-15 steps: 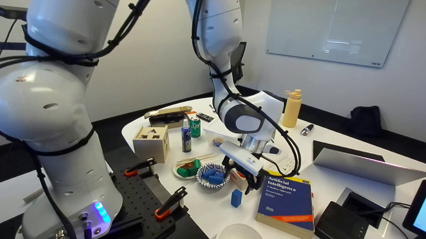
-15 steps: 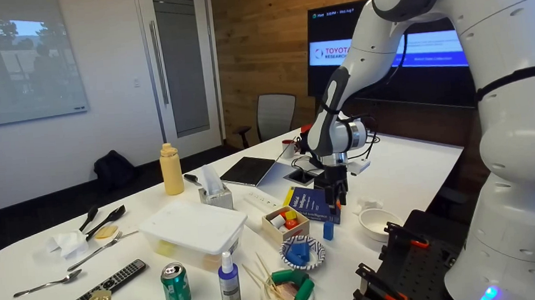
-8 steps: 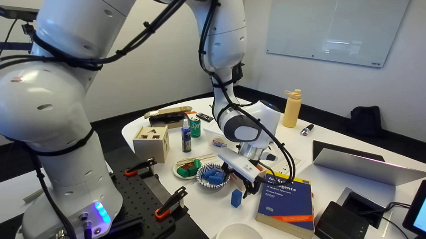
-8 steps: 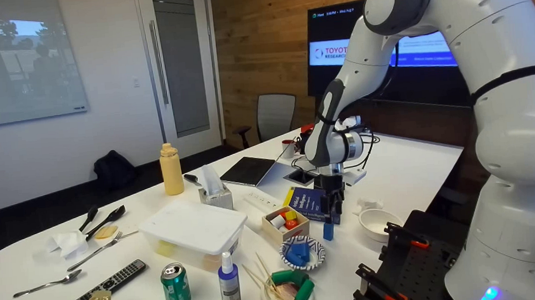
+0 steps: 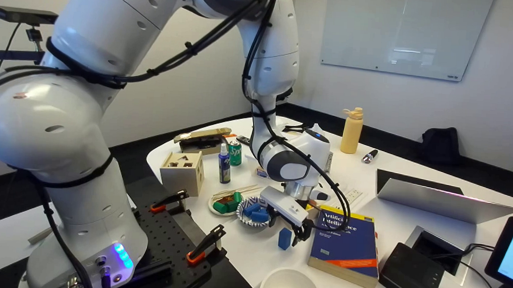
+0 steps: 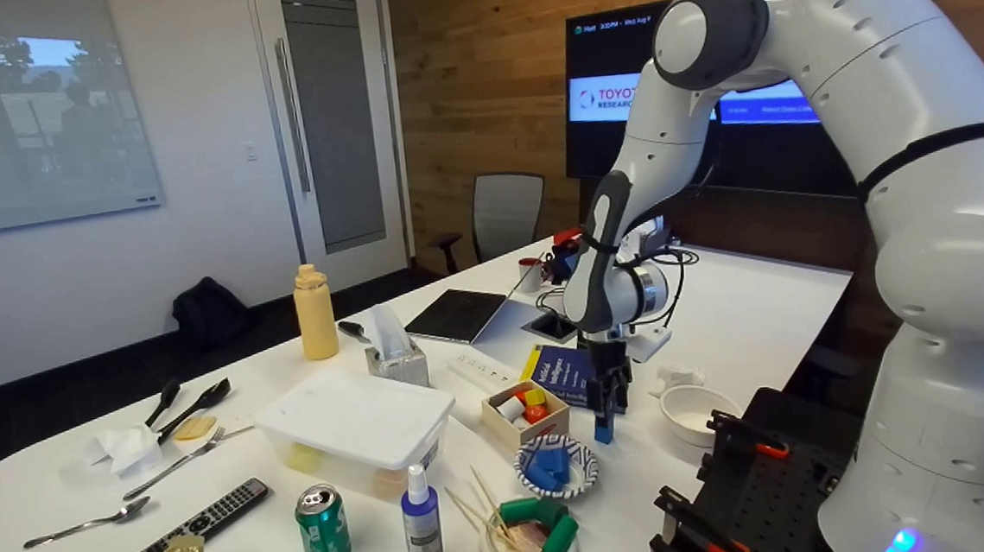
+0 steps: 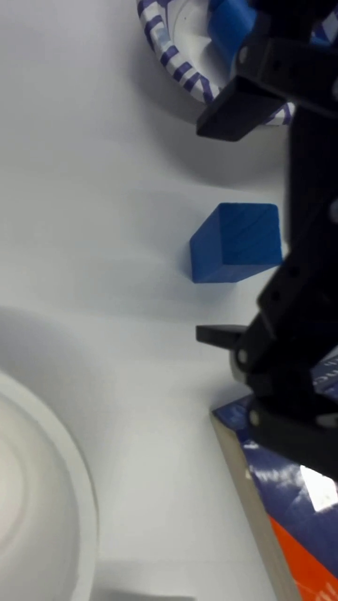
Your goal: Place the blue rectangular block in the wooden box through the square cutting on the lid
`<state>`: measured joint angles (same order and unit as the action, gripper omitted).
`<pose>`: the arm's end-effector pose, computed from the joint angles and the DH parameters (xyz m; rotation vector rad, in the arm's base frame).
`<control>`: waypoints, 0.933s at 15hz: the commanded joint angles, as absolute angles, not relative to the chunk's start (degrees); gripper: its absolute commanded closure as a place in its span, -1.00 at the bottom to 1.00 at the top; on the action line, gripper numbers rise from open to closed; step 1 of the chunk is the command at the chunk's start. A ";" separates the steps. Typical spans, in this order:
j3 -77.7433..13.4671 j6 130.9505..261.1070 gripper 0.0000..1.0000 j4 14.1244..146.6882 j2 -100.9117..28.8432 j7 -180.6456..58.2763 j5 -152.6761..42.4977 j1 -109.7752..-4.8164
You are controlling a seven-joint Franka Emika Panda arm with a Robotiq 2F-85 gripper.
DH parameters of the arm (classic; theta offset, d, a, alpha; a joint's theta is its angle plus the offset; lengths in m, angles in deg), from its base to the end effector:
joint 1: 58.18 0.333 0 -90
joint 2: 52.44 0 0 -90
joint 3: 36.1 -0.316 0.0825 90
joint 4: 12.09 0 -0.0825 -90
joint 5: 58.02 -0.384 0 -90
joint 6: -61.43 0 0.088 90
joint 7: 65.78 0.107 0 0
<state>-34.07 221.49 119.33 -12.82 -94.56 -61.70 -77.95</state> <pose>0.4365 -0.1809 0.0358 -3.0534 -0.0998 0.2686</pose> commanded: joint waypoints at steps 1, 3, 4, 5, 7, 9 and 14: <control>-34.15 223.56 -1.00 118.11 -11.17 -90.80 -59.06 -77.75; -34.14 224.66 -1.00 117.67 -10.44 -89.80 -58.44 -77.72; -34.25 225.46 -1.00 117.35 -10.00 -89.42 -58.35 -77.83; -34.33 225.67 -1.00 117.13 -9.75 -89.33 -58.25 -77.90; -34.71 225.96 -0.47 116.99 -9.49 -89.12 -58.23 -78.17; -34.76 225.82 -0.17 116.85 -9.21 -88.82 -58.00 -78.11; -34.23 226.13 0.59 117.03 -9.34 -88.35 -57.35 -77.34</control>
<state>-34.24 225.01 117.08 -9.26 -91.20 -59.27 -77.88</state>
